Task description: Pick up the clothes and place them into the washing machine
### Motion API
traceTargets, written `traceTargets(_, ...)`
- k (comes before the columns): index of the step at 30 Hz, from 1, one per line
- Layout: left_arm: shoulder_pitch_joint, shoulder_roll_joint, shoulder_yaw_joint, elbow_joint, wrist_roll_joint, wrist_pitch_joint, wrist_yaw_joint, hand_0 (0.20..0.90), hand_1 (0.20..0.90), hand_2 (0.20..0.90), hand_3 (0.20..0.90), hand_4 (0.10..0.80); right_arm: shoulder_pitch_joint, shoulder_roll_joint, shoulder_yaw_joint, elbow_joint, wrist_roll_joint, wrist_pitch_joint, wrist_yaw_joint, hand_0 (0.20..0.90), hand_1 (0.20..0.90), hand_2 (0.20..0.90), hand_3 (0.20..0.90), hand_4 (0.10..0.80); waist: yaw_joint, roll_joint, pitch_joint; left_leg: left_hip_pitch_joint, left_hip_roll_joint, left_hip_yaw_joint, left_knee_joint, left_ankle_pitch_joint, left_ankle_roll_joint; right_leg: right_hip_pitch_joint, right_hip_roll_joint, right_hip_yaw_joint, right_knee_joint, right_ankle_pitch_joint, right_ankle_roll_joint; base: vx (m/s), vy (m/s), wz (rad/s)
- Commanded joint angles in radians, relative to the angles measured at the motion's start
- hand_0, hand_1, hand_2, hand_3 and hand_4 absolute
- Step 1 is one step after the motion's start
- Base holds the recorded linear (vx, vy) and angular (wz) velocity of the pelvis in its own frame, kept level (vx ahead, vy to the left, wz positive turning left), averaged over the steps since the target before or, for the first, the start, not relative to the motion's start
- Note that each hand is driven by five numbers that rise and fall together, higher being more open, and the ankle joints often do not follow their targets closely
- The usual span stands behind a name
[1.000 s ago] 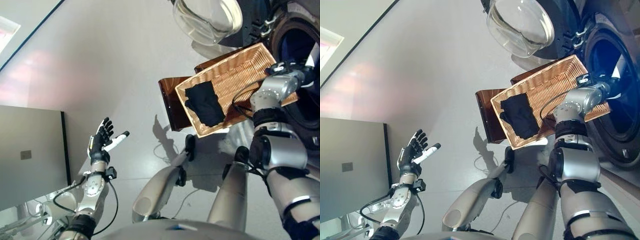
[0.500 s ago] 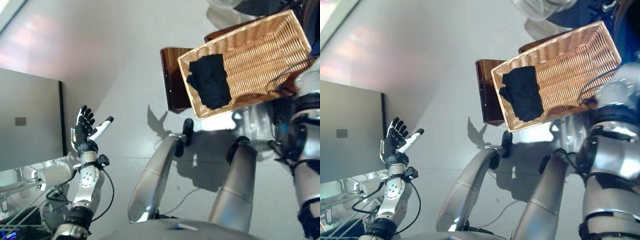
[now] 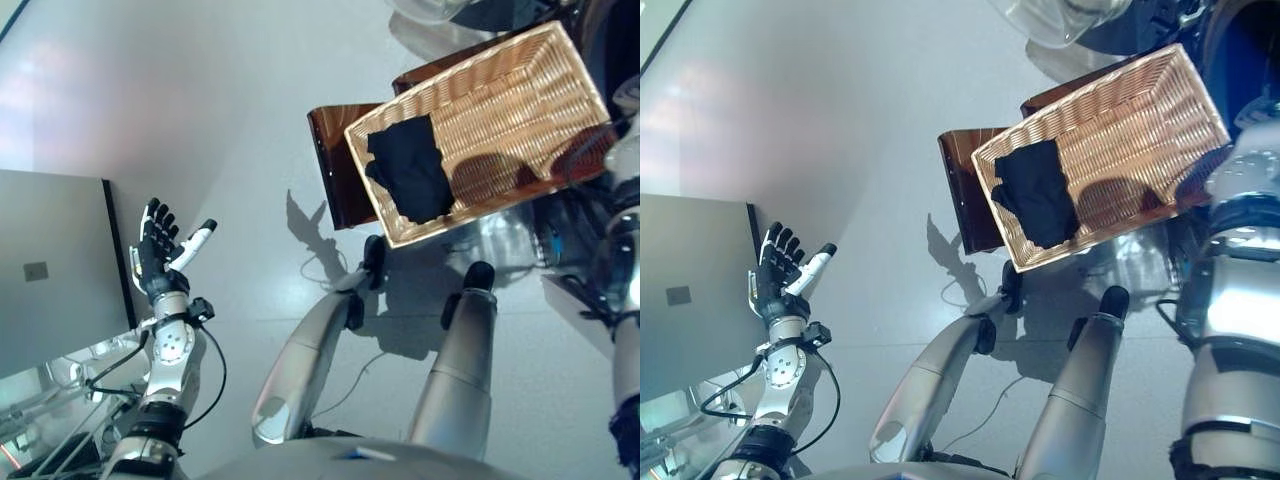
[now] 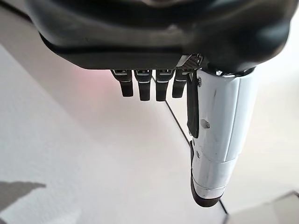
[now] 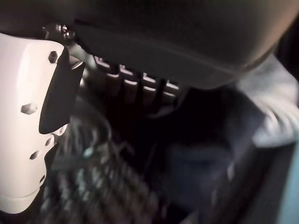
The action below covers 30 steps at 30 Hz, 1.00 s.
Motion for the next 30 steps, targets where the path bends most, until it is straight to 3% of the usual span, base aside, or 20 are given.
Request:
traceTargets(1,0.002,0.034,0.064,0.033,-0.059,-0.072,-0.009,0.9,0.9,0.9,0.9,0.8,-0.026,-0.005,0.067,-0.095,-0.049,-0.041,0.09,0.9,0.9,0.9,0.9,0.8,0.059,0.021,-0.107,0.026,0.018,-0.025,-0.025,-0.063,-0.1,0.107,0.018,-0.056,-0.146,0.048,-0.039,-0.006,-0.035,0.0)
traceTargets(4,0.01,0.035,0.043,0.066,-0.07,-0.05,-0.049,0.9,0.9,0.9,0.9,0.8,0.03,0.112,0.059,-0.054,-0.052,-0.014,0.122,0.9,0.9,0.9,0.9,0.8,0.07,0.007,-0.101,0.053,0.022,-0.034,-0.044,-0.05,-0.099,0.153,0.029,-0.077,-0.189,0.067,-0.04,-0.018,-0.041,0.05)
traceTargets(9,0.003,0.057,0.014,0.082,-0.056,-0.038,-0.086,0.9,0.9,0.9,0.9,0.8,0.085,0.22,0.033,-0.054,-0.02,-0.007,0.166,0.9,0.9,0.9,0.9,0.8,0.077,-0.027,-0.087,0.093,0.038,-0.051,-0.078,-0.037,-0.101,0.22,0.04,-0.107,-0.247,0.088,-0.039,-0.028,-0.072,-0.01)
traceTargets(18,0.023,0.082,0.01,0.086,-0.058,-0.022,-0.135,0.9,0.9,0.9,0.9,0.8,0.137,0.28,0.072,-0.013,-0.111,0.07,0.177,0.9,0.9,0.9,0.9,0.8,0.074,-0.091,-0.06,0.154,0.058,-0.075,-0.137,-0.007,-0.113,0.315,0.057,-0.154,-0.361,0.136,-0.039,-0.013,-0.047,0.02)
traceTargets(24,0.028,0.103,0.014,0.113,-0.039,-0.001,-0.151,0.9,0.9,0.9,0.9,0.8,0.165,0.295,0.168,0.086,-0.339,0.193,0.155,0.9,0.9,0.9,0.9,0.8,0.065,-0.148,-0.054,0.193,0.079,-0.082,-0.154,-0.005,-0.107,0.376,0.075,-0.167,-0.442,0.174,-0.038,0.011,-0.019,-0.06)
traceTargets(30,0.04,0.117,0.018,0.095,-0.004,0.016,-0.165,0.9,0.9,0.9,0.9,0.8,0.243,0.394,0.268,0.085,-0.579,0.267,0.154,0.9,0.9,0.9,0.9,0.8,0.055,-0.208,-0.061,0.234,0.095,-0.091,-0.185,0.006,-0.109,0.446,0.082,-0.188,-0.54,0.219,-0.031,0.03,-0.018,-0.05)
